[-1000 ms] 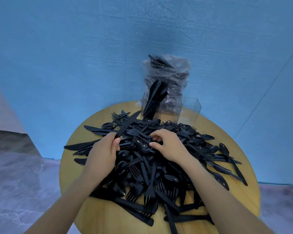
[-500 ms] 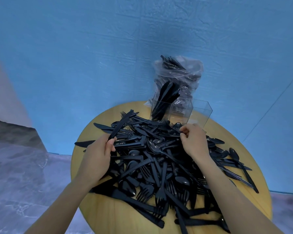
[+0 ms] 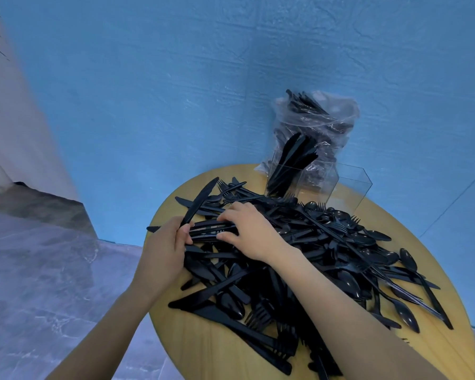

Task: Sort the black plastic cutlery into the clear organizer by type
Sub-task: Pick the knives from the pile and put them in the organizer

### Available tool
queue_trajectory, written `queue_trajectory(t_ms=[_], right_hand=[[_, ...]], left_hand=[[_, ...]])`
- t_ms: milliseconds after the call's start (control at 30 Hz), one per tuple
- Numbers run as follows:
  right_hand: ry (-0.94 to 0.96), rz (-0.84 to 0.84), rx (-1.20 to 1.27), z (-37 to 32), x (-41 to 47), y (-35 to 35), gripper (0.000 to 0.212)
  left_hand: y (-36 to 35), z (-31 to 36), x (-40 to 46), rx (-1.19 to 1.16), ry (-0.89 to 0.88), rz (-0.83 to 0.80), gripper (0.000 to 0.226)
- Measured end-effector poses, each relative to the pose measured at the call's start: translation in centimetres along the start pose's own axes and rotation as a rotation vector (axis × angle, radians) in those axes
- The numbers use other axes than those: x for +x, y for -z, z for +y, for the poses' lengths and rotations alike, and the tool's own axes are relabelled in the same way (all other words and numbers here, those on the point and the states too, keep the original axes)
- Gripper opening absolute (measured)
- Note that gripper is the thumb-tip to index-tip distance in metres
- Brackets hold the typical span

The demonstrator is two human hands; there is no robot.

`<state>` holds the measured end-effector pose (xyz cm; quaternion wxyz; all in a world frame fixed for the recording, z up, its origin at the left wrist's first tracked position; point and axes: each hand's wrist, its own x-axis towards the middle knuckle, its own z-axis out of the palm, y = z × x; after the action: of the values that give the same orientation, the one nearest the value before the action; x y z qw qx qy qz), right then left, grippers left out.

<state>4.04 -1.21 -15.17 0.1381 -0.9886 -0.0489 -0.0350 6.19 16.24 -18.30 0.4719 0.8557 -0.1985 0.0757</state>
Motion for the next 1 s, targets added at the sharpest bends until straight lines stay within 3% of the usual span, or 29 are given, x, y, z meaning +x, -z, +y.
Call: queue_trajectory(t_ms=[133, 533, 1000], right_hand=[[0.025, -0.041, -0.123, -0.5, 0.6, -0.5, 0.044], [0.031, -0.045, -0.352, -0.1, 0.6, 0.4, 0.024], [-0.165, 0.109, -0.090, 1.9, -0.2, 2.7, 0.012]], left_hand=[[0.6, -0.6, 0.2, -0.004, 0.024, 0.012, 0.020], [0.8, -1.6, 0.2, -0.009, 0.083, 0.013, 0.024], [0.0, -0.5, 1.6, 0.009, 0.035, 0.002, 0.025]])
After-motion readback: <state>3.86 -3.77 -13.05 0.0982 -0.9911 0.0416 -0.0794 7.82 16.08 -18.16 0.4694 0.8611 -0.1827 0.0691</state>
